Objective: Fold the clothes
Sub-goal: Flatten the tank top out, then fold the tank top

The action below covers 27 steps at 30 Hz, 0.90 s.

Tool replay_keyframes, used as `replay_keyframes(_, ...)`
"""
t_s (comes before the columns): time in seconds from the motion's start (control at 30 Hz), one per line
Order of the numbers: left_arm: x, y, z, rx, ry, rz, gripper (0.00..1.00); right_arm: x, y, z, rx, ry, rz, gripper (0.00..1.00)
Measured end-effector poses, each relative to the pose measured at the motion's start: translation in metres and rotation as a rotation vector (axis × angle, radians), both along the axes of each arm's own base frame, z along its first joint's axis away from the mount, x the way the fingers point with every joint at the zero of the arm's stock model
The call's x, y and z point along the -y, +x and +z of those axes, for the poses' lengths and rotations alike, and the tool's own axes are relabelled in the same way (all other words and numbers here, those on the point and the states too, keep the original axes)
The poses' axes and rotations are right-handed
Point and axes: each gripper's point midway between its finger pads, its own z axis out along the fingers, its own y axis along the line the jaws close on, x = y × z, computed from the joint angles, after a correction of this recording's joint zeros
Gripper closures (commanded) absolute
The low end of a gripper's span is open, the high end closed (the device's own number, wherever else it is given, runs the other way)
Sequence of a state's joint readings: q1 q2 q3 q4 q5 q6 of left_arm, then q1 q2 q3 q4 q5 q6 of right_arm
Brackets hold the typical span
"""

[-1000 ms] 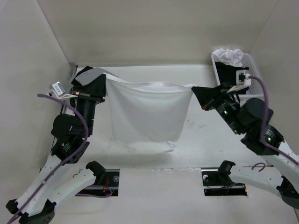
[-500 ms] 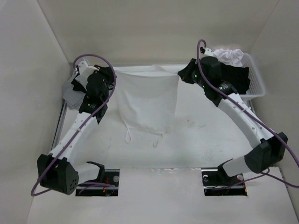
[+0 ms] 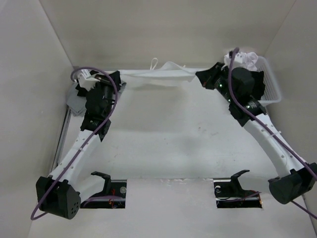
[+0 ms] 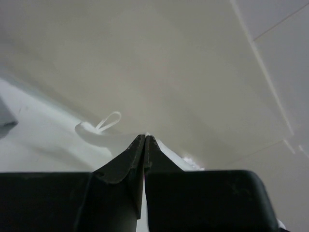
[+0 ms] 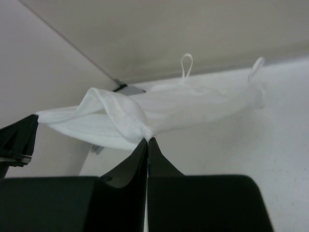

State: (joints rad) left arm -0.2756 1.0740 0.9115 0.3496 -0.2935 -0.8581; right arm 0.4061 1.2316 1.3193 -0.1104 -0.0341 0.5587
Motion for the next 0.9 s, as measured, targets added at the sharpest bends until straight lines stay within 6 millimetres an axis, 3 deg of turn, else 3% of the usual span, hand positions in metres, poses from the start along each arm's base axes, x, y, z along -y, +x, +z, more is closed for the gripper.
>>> replay_keyframes(0.07, 0.003, 0.002, -0.047, -0.082, 0.008, -0.010, 1.00, 0.000, -0.001, -0.051, -0.080, -0.013, -0.002, 0.99)
replay_keyframes(0.17, 0.007, -0.004, -0.136, -0.257, 0.033, -0.028, 0.99, 0.003, -0.012, -0.156, -0.274, -0.055, -0.009, 0.99)
replay_keyframes(0.23, 0.006, -0.016, -0.197, -0.380, 0.050, -0.037, 0.99, 0.008, -0.032, -0.226, -0.415, -0.088, -0.014, 0.99)
replay_keyframes(0.3, 0.004, -0.033, -0.245, -0.484, 0.061, -0.047, 0.99, 0.012, -0.057, -0.279, -0.526, -0.115, -0.012, 0.99)
replay_keyframes(0.4, -0.005, -0.064, -0.297, -0.595, 0.057, -0.057, 0.99, 0.014, -0.096, -0.333, -0.636, -0.140, 0.008, 0.99)
replay_keyframes(0.47, -0.010, -0.083, -0.315, -0.630, 0.041, -0.063, 0.99, 0.013, -0.120, -0.350, -0.670, -0.143, 0.031, 0.99)
replay_keyframes(0.53, -0.012, -0.100, -0.319, -0.632, 0.022, -0.077, 0.99, 0.010, -0.139, -0.355, -0.672, -0.132, 0.058, 0.99)
replay_keyframes(0.77, -0.013, -0.125, -0.273, -0.488, -0.030, -0.109, 0.99, -0.014, -0.169, -0.323, -0.583, -0.066, 0.143, 0.99)
replay_keyframes(0.9, -0.014, -0.137, -0.267, -0.483, -0.043, -0.115, 0.99, -0.021, -0.187, -0.320, -0.597, -0.082, 0.176, 0.99)
